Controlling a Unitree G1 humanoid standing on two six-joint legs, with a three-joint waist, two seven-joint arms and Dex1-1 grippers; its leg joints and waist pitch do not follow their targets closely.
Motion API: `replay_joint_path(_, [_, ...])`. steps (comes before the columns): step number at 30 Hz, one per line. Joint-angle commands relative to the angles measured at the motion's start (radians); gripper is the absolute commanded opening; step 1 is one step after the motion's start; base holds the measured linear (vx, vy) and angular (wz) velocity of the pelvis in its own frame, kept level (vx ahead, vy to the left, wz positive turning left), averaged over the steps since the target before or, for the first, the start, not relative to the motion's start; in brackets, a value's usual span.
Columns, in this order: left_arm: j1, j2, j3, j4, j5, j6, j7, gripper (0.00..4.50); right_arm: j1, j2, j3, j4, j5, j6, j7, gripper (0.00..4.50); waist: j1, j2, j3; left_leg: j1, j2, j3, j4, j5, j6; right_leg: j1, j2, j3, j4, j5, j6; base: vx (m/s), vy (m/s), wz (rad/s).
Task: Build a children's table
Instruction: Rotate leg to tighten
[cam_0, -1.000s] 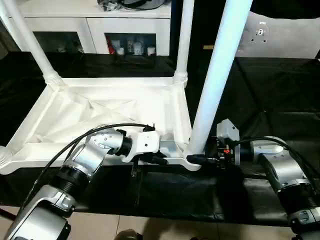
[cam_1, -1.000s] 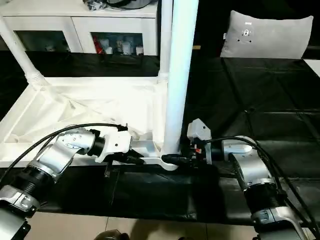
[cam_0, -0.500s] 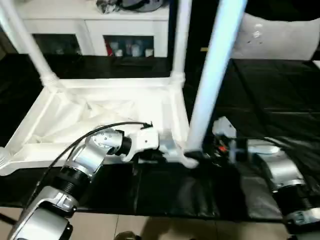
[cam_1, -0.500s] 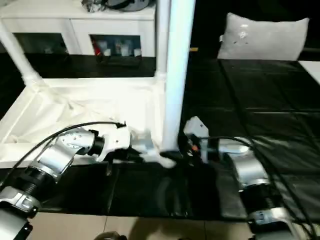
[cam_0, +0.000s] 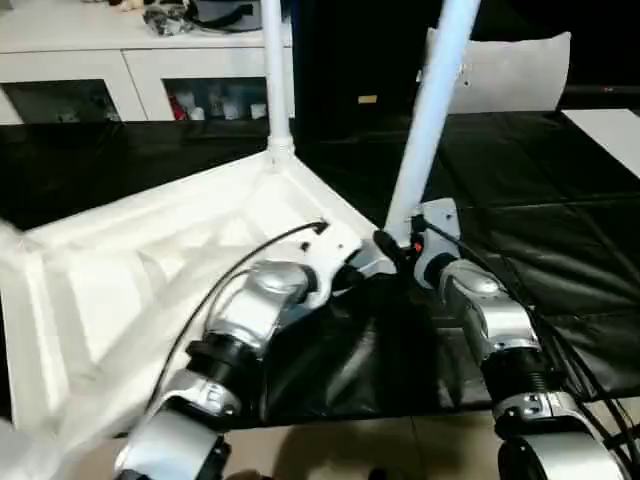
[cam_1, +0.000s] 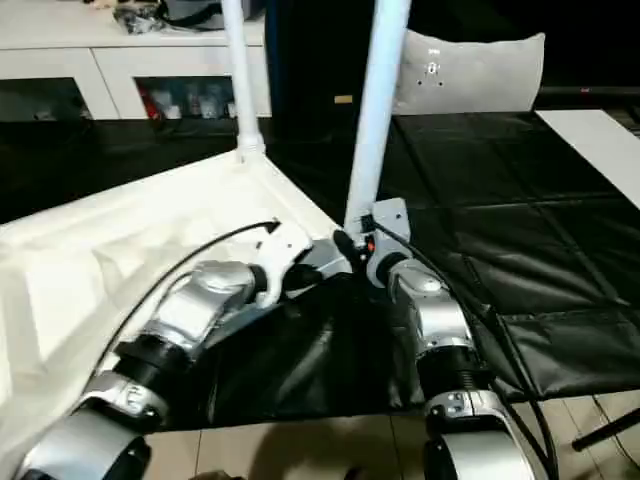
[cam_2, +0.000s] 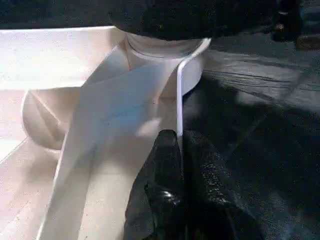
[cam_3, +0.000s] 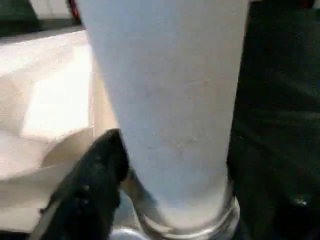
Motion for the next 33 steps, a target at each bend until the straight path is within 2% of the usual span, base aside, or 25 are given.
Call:
replay_joint_path(1, [-0.038, -0.020, 0.004, -0.057, -0.007, -0.023, 0.021, 0.00, -0.003, 0.043, 0.051, 0.008, 0.015, 0.002, 0.037, 3.58, 0.016, -0.009, -0.071, 0.006, 0.053, -0.026, -0.080, -0.311, 0.044, 0.042, -0.085, 0.059, -0.063, -0.343, -0.144, 0.000, 0.000, 0.00])
replay_joint_path(3, [-0.024, -0.002, -0.009, -0.059, 0.004, -0.032, 0.005, 0.00, 0.002, 0.027, 0.051, 0.001, 0.003, -0.018, 0.040, 3.67, 0.021, -0.011, -0.073, 0.003, 0.055, -0.022, -0.077, -0.262, 0.058, 0.040, -0.080, 0.063, -0.055, -0.315, -0.163, 0.000, 0.000, 0.00])
replay_joint_path(6, [-0.012, 0.013, -0.017, -0.069, 0.013, -0.021, 0.006, 0.00, 0.007, 0.009, 0.043, -0.004, -0.007, -0.036, 0.031, 4.09, 0.034, -0.017, -0.080, -0.005, 0.050, -0.015, -0.066, -0.184, 0.076, 0.039, -0.079, 0.071, -0.040, -0.246, -0.183, 0.000, 0.000, 0.00])
replay_joint_path(7, [-0.008, 0.023, -0.021, -0.071, 0.017, -0.027, 0.002, 0.00, 0.014, -0.006, 0.044, -0.013, -0.007, -0.043, 0.047, 4.13, 0.040, -0.016, -0.084, -0.012, 0.048, -0.014, -0.062, -0.139, 0.089, 0.043, -0.079, 0.072, -0.030, -0.207, -0.192, 0.000, 0.000, 0.00])
replay_joint_path(8, [-0.004, 0.034, -0.025, -0.072, 0.018, -0.031, -0.005, 0.00, 0.022, -0.020, 0.040, -0.021, -0.007, -0.052, 0.061, 4.18, 0.047, -0.016, -0.084, -0.013, 0.048, -0.013, -0.059, -0.111, 0.103, 0.041, -0.076, 0.072, -0.027, -0.176, -0.194, 0.000, 0.000, 0.00])
replay_joint_path(9, [-0.003, 0.038, -0.026, -0.072, 0.019, -0.033, -0.007, 0.00, 0.025, -0.025, 0.039, -0.024, -0.007, -0.057, 0.066, 4.18, 0.046, -0.015, -0.082, -0.013, 0.049, -0.011, -0.059, -0.111, 0.108, 0.038, -0.074, 0.074, -0.026, -0.173, -0.199, 0.000, 0.000, 0.00])
replay_joint_path(10, [0.001, 0.057, -0.034, -0.070, 0.023, -0.052, -0.024, 0.00, 0.040, -0.051, 0.033, -0.037, -0.001, -0.075, 0.101, 4.41, 0.051, -0.015, -0.080, -0.010, 0.048, -0.010, -0.058, -0.132, 0.109, 0.036, -0.073, 0.073, -0.031, -0.196, -0.196, 0.000, 0.000, 0.00])
replay_joint_path(12, [0.006, 0.083, -0.045, -0.063, 0.031, -0.074, -0.048, 0.00, 0.063, -0.091, 0.036, -0.059, 0.005, -0.091, 0.159, 4.41, 0.055, -0.014, -0.079, -0.009, 0.050, -0.010, -0.060, -0.148, 0.107, 0.037, -0.070, 0.073, -0.032, -0.225, -0.183, 0.000, 0.000, 0.00])
replay_joint_path(15, [0.010, 0.105, -0.060, -0.054, 0.038, -0.106, -0.077, 0.00, 0.082, -0.129, 0.042, -0.074, 0.005, -0.101, 0.207, 4.41, 0.059, -0.014, -0.077, -0.007, 0.051, -0.011, -0.063, -0.179, 0.092, 0.036, -0.070, 0.072, -0.037, -0.273, -0.167, 0.000, 0.000, 0.00])
replay_joint_path(16, [0.018, 0.128, -0.082, -0.053, 0.044, -0.133, -0.117, 0.00, 0.093, -0.170, 0.040, -0.079, 0.002, -0.111, 0.242, 4.41, 0.059, -0.013, -0.075, -0.006, 0.051, -0.012, -0.065, -0.190, 0.087, 0.035, -0.069, 0.071, -0.041, -0.297, -0.162, 0.000, 0.000, 0.00])
replay_joint_path(19, [0.029, 0.149, -0.097, -0.059, 0.039, -0.139, -0.156, 0.00, 0.106, -0.215, 0.036, -0.102, 0.017, -0.125, 0.303, 4.41, 0.061, -0.010, -0.071, -0.001, 0.053, -0.011, -0.066, -0.228, 0.075, 0.031, -0.068, 0.072, -0.047, -0.342, -0.150, 0.000, 0.000, 0.00])
replay_joint_path(20, [0.034, 0.158, -0.105, -0.063, 0.037, -0.144, -0.174, 0.00, 0.114, -0.235, 0.045, -0.114, 0.020, -0.134, 0.337, 4.41, 0.061, -0.013, -0.071, 0.000, 0.052, -0.011, -0.067, -0.237, 0.072, 0.031, -0.068, 0.072, -0.049, -0.358, -0.143, 0.000, 0.000, 0.00])
replay_joint_path(25, [0.043, 0.195, -0.138, -0.059, 0.036, -0.193, -0.244, 0.00, 0.144, -0.313, 0.078, -0.152, 0.022, -0.155, 0.467, 4.41, 0.066, -0.016, -0.072, -0.002, 0.051, -0.012, -0.066, -0.229, 0.081, 0.033, -0.068, 0.072, -0.048, -0.361, -0.140, 0.000, 0.000, 0.00])
replay_joint_path(30, [0.050, 0.252, -0.172, -0.061, 0.029, -0.259, -0.359, 0.00, 0.165, -0.379, 0.096, -0.212, 0.068, -0.139, 0.622, 4.41, 0.068, -0.015, -0.069, -0.002, 0.052, -0.013, -0.066, -0.241, 0.095, 0.032, -0.068, 0.071, -0.052, -0.387, -0.133, 0.000, 0.000, 0.00])
replay_joint_path(33, [0.050, 0.280, -0.189, -0.067, 0.023, -0.316, -0.427, 0.00, 0.159, -0.396, 0.106, -0.208, 0.063, -0.158, 0.661, 4.41, 0.071, -0.014, -0.068, 0.000, 0.055, -0.013, -0.068, -0.244, 0.088, 0.029, -0.067, 0.071, -0.051, -0.387, -0.137, 0.000, 0.000, 0.00])
